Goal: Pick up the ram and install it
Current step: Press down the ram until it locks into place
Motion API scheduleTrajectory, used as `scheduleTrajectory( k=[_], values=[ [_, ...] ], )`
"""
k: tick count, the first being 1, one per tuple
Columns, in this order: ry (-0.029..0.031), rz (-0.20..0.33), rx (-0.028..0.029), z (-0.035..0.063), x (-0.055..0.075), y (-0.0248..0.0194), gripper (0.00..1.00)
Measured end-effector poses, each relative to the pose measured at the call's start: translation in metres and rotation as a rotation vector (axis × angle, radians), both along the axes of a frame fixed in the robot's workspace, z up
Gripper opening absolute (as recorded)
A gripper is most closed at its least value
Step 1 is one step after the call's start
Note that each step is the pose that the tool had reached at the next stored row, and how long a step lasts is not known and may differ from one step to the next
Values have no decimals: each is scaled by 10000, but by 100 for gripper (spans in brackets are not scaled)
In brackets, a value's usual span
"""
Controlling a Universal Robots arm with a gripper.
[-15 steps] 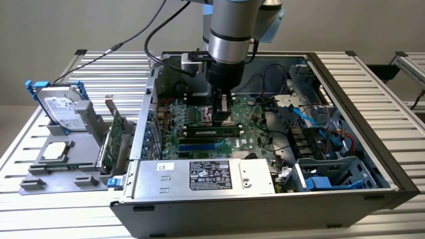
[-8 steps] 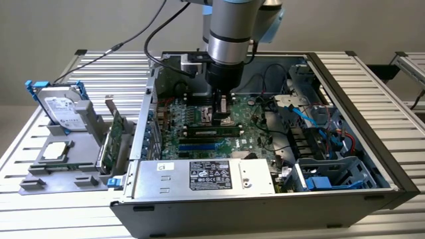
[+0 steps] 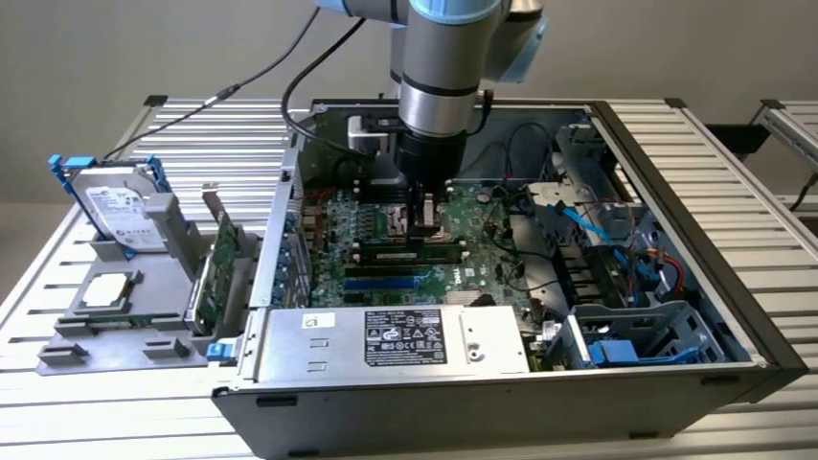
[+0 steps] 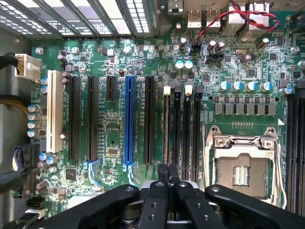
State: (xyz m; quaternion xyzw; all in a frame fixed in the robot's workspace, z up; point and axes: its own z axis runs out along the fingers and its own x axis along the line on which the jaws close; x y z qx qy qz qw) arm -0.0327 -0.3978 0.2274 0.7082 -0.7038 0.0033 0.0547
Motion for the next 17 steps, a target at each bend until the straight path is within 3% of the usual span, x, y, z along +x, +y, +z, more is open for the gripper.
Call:
scheduleTrajectory(
  k=[4,6,8,12,17],
  values=[
    [4,-1,-39,-68,-1,12,11],
    [20,1,-77,-49,1,19,11],
    [23,-3,-13,2,0,21,11],
    [51,-1,-34,129,0,19,11],
    [51,0,-32,130,0,19,11]
  ],
)
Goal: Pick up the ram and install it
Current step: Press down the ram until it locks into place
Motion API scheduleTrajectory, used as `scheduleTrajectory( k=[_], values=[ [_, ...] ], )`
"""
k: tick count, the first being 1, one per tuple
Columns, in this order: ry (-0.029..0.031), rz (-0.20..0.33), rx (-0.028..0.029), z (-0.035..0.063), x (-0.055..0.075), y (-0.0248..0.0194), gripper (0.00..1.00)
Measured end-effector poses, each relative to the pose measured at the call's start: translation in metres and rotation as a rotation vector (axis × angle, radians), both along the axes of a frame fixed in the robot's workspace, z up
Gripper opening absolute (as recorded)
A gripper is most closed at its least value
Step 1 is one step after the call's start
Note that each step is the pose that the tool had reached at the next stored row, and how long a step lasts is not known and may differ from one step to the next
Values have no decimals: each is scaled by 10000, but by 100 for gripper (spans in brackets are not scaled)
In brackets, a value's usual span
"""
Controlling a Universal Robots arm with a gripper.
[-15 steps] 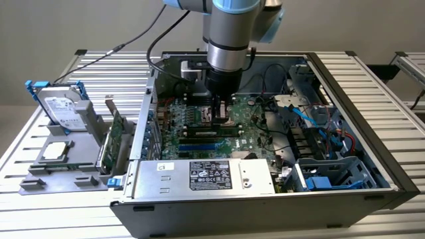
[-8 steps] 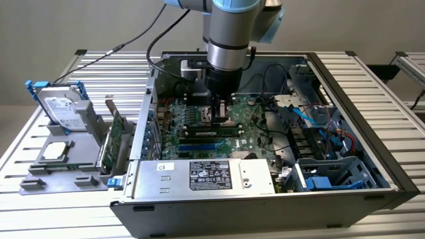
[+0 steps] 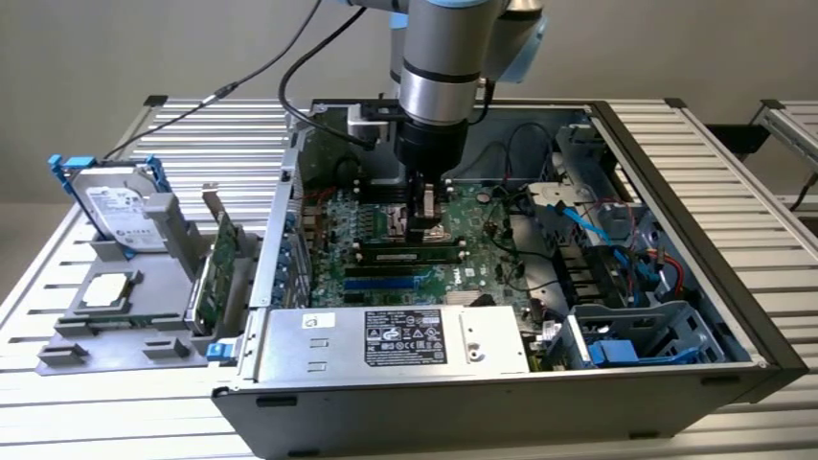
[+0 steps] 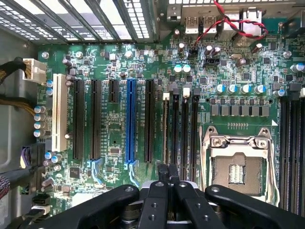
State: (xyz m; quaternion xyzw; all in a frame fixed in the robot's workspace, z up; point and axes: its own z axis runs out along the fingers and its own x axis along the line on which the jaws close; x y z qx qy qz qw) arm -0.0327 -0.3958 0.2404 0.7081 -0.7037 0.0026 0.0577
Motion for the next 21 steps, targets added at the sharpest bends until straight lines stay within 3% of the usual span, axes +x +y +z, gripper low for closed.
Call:
scheduleTrajectory(
  k=[16,21],
  values=[
    [2,-19,17,2,0,-3,11],
    [0,-522,34,16,0,-3,11]
  ],
)
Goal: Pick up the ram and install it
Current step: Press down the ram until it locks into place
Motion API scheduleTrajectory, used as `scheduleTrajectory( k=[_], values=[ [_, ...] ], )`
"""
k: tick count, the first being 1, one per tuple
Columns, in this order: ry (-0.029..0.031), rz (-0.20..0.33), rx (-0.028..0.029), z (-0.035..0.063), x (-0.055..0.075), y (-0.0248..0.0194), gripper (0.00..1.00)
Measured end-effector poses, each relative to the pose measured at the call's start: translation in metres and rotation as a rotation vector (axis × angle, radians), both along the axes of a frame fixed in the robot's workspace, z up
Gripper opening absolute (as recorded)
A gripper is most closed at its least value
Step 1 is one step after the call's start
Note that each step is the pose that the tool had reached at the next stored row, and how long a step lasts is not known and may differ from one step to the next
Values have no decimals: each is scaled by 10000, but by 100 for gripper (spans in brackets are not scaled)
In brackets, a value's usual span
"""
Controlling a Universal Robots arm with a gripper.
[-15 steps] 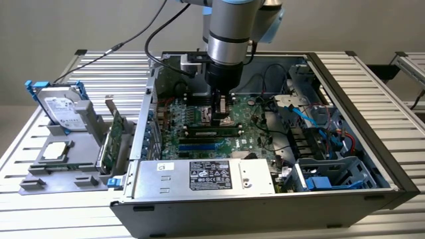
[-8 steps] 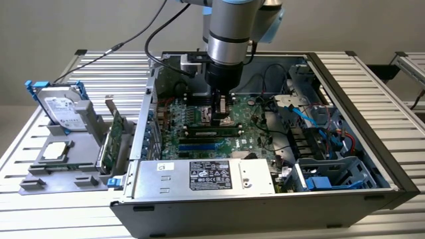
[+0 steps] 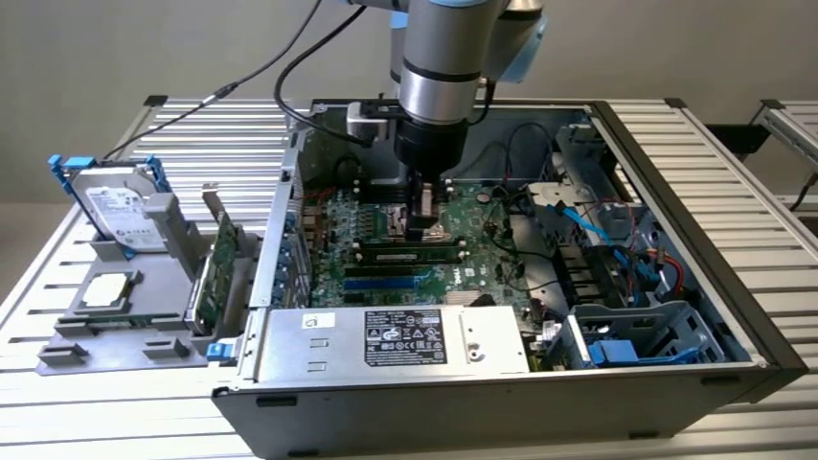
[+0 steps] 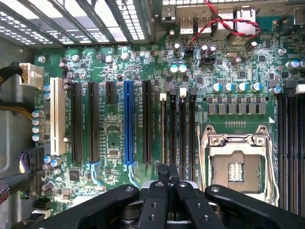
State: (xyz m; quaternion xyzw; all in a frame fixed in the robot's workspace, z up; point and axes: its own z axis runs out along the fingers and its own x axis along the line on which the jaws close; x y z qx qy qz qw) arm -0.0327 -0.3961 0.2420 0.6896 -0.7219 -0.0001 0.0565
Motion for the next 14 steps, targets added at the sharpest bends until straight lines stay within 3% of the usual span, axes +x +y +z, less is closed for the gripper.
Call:
scheduleTrajectory(
  k=[6,12,14],
  values=[
    [-1,-614,-46,43,0,0,11],
    [-3,-1213,-132,66,0,0,11],
    [-5,-1408,-187,67,0,0,11]
  ],
)
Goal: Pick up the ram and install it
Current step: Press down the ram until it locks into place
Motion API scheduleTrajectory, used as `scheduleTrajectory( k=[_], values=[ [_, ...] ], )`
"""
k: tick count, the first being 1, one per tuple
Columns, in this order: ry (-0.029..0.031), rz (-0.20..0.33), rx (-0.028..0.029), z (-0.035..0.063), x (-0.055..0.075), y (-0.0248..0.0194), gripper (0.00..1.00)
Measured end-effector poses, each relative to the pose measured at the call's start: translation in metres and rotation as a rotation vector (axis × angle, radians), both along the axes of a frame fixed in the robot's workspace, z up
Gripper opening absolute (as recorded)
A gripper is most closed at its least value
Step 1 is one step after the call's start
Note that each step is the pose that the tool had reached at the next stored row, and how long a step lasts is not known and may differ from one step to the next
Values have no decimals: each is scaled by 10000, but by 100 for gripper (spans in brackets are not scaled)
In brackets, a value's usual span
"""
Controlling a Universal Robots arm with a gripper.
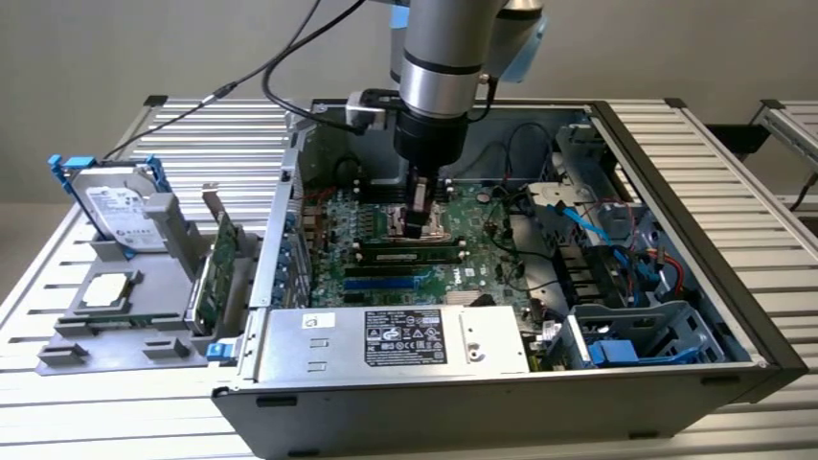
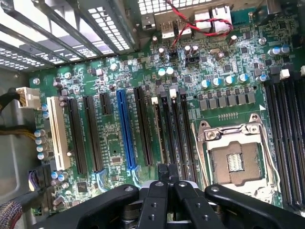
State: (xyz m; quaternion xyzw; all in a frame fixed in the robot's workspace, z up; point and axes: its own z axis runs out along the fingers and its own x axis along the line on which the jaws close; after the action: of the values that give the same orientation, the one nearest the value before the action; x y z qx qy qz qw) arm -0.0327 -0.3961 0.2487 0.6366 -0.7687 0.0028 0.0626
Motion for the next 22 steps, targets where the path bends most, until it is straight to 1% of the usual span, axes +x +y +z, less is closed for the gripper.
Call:
scheduleTrajectory(
  k=[2,6,9,13,18,22],
  values=[
    [0,-174,-75,1,1,0,11],
    [-12,-531,-248,1,0,0,11],
    [-30,-843,-342,1,0,0,11],
    [-51,-1281,-434,2,0,0,11],
    [-72,-1880,-516,0,0,0,11],
    [-87,-2384,-568,-2,0,0,11]
  ],
)
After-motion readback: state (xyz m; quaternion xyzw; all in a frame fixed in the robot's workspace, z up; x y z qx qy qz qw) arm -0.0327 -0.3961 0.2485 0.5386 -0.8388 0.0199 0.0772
